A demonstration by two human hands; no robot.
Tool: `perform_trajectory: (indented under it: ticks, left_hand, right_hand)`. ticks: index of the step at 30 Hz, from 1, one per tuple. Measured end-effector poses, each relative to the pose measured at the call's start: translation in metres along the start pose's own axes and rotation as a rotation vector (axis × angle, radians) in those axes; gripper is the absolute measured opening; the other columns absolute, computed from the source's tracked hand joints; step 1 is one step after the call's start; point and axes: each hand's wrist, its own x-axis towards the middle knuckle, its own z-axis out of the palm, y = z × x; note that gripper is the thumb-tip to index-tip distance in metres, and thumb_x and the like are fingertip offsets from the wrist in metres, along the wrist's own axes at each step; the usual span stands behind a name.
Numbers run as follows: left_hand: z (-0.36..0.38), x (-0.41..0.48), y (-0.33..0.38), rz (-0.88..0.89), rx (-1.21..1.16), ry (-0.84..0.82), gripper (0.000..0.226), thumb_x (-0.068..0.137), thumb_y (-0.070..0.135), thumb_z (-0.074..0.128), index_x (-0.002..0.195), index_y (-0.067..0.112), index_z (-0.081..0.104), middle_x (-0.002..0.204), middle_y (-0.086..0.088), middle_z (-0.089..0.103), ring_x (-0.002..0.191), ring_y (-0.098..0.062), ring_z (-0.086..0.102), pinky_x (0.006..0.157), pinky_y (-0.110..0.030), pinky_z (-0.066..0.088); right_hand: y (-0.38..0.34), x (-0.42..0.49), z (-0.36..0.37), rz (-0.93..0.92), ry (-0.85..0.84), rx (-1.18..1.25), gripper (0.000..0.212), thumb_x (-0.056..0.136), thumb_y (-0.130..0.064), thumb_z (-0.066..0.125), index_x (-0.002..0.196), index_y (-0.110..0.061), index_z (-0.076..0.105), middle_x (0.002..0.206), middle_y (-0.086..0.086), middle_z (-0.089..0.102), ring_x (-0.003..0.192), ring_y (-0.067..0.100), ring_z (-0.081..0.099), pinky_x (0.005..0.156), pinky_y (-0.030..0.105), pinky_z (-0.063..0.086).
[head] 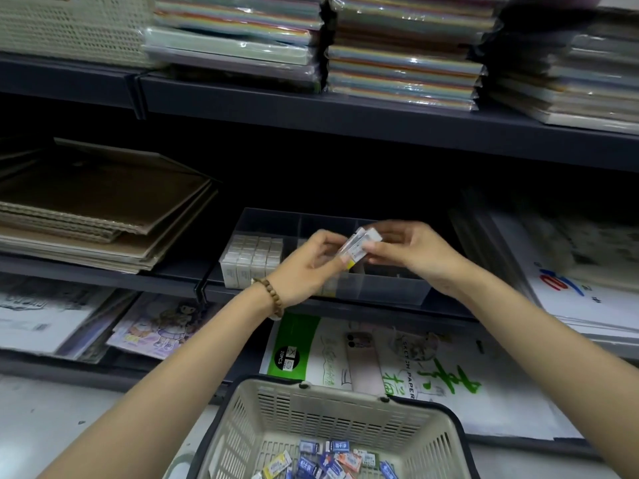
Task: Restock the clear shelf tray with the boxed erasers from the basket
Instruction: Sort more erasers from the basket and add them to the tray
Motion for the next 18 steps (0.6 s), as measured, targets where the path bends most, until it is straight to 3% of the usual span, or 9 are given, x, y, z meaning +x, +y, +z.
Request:
perform_trajectory:
  ticks: [3,5,8,10,14,18]
  left_hand:
    - [-0.017,0.009,-0.01,0.075,0.402,0.151,0.051,0.092,0.033,0.054,0.137,0.016,0.04,0.136,0.001,0.048,0.126,-0.014,0.045,0.099,-0.018,0.037]
    - [-0.027,0.011,-0.02,0.037,0.575,0.132,0.06,0.089,0.044,0.053,0.142,0.022,0.035,0.145,0.003,0.04,0.133,-0.013,0.037,0.105,-0.024,0.032]
    - [-0.029,0.016,-0.03,-0.008,0.707,-0.002,0.07,0.085,0.053,0.053,0.145,0.024,0.03,0.15,0.003,0.033,0.137,-0.014,0.031,0.112,-0.031,0.029]
    - [-0.027,0.019,-0.034,0.011,0.784,-0.044,0.072,0.084,0.055,0.054,0.145,0.024,0.029,0.152,0.004,0.031,0.139,-0.014,0.028,0.113,-0.031,0.026]
    - [-0.025,0.022,-0.042,0.018,0.869,-0.064,0.069,0.087,0.056,0.05,0.145,0.026,0.03,0.152,0.005,0.03,0.14,-0.014,0.024,0.113,-0.032,0.025]
    - [-0.025,0.023,-0.046,0.036,0.909,-0.052,0.066,0.088,0.056,0.047,0.145,0.028,0.03,0.152,0.006,0.03,0.141,-0.012,0.021,0.114,-0.034,0.024]
  right_hand:
    - [-0.001,0.014,-0.017,-0.036,0.106,-0.076,0.025,0.083,-0.002,0.065,0.107,-0.002,0.061,0.099,0.01,0.066,0.08,0.011,0.066,0.071,0.017,0.056]
    - [-0.001,0.023,-0.021,-0.003,0.075,-0.193,0.023,0.081,-0.003,0.068,0.104,-0.006,0.062,0.094,0.006,0.065,0.078,0.011,0.065,0.068,0.015,0.055]
    - [0.001,0.035,-0.014,0.033,-0.001,-0.386,0.028,0.078,-0.01,0.074,0.104,-0.012,0.062,0.093,0.0,0.062,0.076,0.011,0.063,0.065,0.012,0.052]
    - [0.001,0.043,-0.005,0.01,-0.017,-0.466,0.03,0.077,-0.011,0.075,0.105,-0.012,0.063,0.097,0.003,0.063,0.083,0.013,0.062,0.073,0.017,0.053]
    - [-0.001,0.053,0.004,0.06,-0.059,-0.542,0.038,0.078,-0.011,0.075,0.113,-0.008,0.062,0.106,0.008,0.064,0.094,0.021,0.064,0.084,0.031,0.055]
    - [-0.005,0.058,-0.005,0.098,-0.099,-0.665,0.045,0.076,-0.014,0.076,0.119,-0.01,0.061,0.107,0.002,0.061,0.099,0.016,0.061,0.09,0.027,0.05]
